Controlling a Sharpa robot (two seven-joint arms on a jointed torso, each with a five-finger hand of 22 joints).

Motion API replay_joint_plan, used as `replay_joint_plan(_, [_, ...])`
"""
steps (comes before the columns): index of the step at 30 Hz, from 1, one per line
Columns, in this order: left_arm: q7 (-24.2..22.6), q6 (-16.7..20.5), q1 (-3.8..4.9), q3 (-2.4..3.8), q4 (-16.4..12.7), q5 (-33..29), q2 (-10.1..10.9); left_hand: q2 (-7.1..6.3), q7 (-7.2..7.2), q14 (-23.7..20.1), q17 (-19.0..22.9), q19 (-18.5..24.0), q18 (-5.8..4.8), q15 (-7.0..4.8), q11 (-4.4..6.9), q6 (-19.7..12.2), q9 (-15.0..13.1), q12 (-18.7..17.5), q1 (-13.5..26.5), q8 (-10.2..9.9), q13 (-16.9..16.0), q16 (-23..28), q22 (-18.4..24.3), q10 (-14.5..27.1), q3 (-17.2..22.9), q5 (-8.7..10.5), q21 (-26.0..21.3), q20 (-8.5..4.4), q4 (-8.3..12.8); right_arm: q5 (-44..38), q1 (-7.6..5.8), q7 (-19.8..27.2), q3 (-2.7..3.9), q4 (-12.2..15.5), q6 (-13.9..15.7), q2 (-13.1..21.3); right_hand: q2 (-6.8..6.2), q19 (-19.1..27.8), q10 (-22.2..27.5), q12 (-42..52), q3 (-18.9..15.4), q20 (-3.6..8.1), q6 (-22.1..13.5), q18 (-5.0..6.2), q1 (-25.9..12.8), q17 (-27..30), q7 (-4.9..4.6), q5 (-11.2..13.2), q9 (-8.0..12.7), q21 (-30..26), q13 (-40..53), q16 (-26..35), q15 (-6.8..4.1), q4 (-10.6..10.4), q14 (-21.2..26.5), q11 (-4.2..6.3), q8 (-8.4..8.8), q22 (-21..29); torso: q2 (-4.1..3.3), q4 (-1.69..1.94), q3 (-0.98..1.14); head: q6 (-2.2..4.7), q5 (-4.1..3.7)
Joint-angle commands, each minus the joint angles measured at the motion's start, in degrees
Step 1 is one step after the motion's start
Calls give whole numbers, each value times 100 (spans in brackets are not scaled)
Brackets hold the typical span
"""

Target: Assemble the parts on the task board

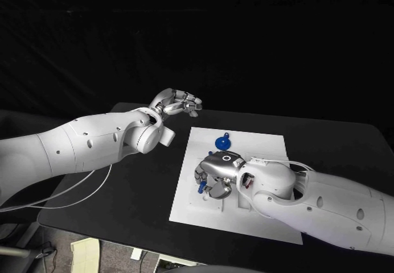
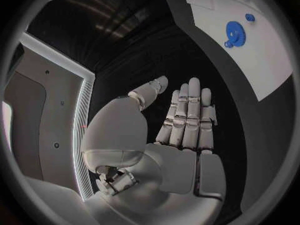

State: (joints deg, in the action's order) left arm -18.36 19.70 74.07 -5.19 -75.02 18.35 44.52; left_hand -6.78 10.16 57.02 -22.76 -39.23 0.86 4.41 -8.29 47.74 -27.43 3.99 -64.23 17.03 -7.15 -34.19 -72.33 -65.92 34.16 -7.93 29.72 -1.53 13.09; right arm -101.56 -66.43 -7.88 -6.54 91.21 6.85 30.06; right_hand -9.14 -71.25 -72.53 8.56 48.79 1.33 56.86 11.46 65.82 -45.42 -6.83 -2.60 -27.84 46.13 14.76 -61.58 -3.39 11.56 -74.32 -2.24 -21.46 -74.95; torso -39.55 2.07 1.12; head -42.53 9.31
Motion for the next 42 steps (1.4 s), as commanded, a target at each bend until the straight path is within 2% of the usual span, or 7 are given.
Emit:
replay_joint_plan(1, [-32, -68, 10, 5, -7, -38, -10, 69, 12, 46, -8, -33, -17, -13, 7, -47, 8, 22, -9, 18, 9, 22, -9, 35, 4, -31, -40, 13, -1, -172, 39, 55, -19, -27, -95, -29, 60, -40, -141, 35, -10, 19, 40, 354, -11, 6, 8, -19, -7, 20, 6, -22, -49, 41, 8, -32, -14, -100, 1, -4, 11, -10, 12])
replay_joint_plan(8, [-21, -78, 10, 4, 2, -39, -10, 69, 13, 46, -14, -34, -19, -12, 6, -49, 9, 22, -3, 18, 10, 26, -10, 36, 1, -28, -44, 14, -3, -178, 52, 65, -43, -52, -206, -42, 68, -40, -140, 31, -4, 21, 40, 354, -16, 9, 8, -19, -8, 20, 10, -21, -49, 59, 7, -32, -12, -99, 0, -6, 16, 14, 0])
replay_joint_plan(19, [6, -90, 10, 4, 11, -39, -12, 69, 14, 47, -22, -36, -19, -11, 5, -52, 10, 22, 2, 18, 11, 33, -12, 39, -3, -22, -48, 14, -4, -174, 52, 62, -125, -100, -425, -25, 84, -35, -138, 20, 0, 22, 39, 354, -35, 13, 7, -19, -10, 21, 21, -20, -47, 104, 10, -34, -7, -99, 1, -6, 14, -14, -7])
replay_joint_plan(42, [-10, -59, 10, 4, 13, -39, -2, 73, 15, 49, -37, -41, -19, -11, 3, -56, 12, 21, 5, 19, 13, 43, -17, 43, -4, -15, -55, 13, -7, -366, 55, -22, -131, -96, -438, 25, 99, -33, -146, 15, 9, 25, 46, 354, -47, 17, 9, -19, -14, 26, 34, -21, -49, 148, 9, -32, -5, -100, 0, -3, 10, -27, 1])
